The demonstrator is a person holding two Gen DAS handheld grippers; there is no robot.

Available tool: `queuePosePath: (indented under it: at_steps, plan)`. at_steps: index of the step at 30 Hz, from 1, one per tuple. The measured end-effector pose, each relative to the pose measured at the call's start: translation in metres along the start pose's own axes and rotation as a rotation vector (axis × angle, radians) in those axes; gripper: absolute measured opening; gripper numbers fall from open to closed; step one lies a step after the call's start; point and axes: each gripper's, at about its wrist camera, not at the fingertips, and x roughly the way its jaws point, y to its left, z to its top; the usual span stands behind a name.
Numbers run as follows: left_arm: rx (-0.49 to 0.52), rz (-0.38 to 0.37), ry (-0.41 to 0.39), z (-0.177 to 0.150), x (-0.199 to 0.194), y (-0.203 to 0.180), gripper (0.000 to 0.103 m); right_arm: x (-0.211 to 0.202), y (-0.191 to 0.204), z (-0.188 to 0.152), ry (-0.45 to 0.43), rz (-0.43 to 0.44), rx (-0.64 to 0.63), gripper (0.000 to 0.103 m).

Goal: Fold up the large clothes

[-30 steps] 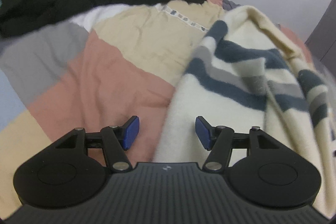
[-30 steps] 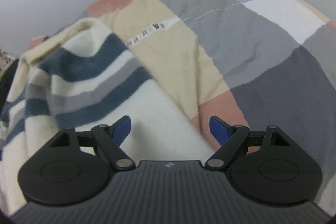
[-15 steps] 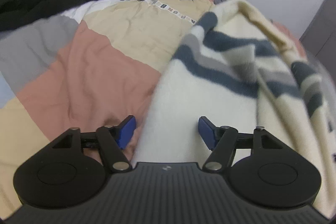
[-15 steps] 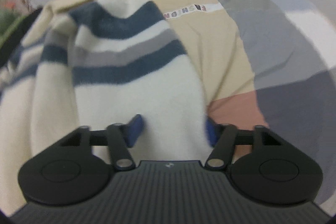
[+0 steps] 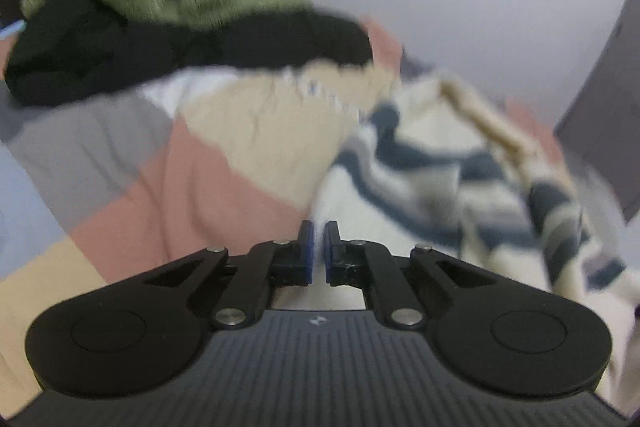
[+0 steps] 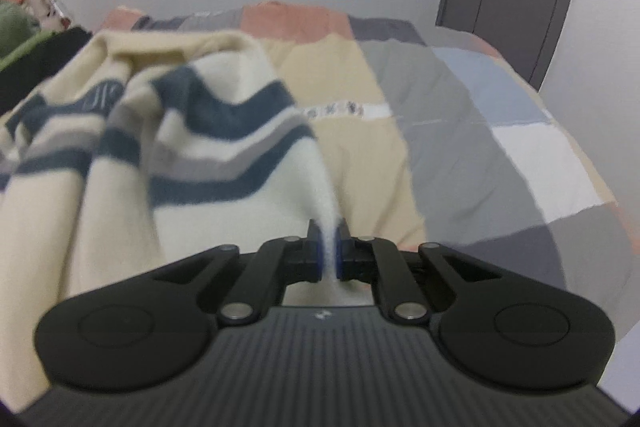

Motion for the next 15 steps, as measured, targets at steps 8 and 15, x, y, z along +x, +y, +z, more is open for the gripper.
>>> queuePosePath:
  at_steps: [8, 15]
  plan:
    - [-0.082, 0.127, -0.158, 0.063, 0.000, 0.031, 0.006, 0.021, -0.064, 0.074, -0.076, -0.166, 0.005, 0.008]
    - [-0.046, 0.239, -0.173, 0.099, 0.047, 0.055, 0.006, 0.077, -0.122, 0.127, -0.106, -0.273, 0.069, 0.008]
